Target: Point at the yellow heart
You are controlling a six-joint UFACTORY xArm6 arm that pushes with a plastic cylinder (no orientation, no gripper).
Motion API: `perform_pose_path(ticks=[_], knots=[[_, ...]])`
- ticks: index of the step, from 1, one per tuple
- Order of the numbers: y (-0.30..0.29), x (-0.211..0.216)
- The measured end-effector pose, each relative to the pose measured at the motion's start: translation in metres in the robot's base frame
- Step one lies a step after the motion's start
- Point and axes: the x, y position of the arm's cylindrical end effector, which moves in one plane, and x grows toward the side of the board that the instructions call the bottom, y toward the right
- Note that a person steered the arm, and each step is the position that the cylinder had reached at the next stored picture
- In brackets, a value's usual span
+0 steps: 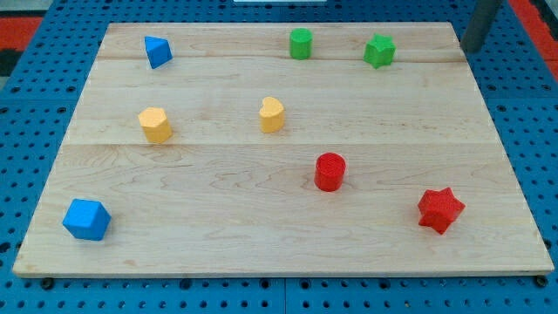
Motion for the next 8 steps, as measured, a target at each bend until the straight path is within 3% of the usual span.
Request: perform_pose_path(ticks=[1, 2, 4, 8], knots=[[-0.047, 0.088], [-0.083, 0.141], [-0.09, 0.141], [-0.231, 0.112]])
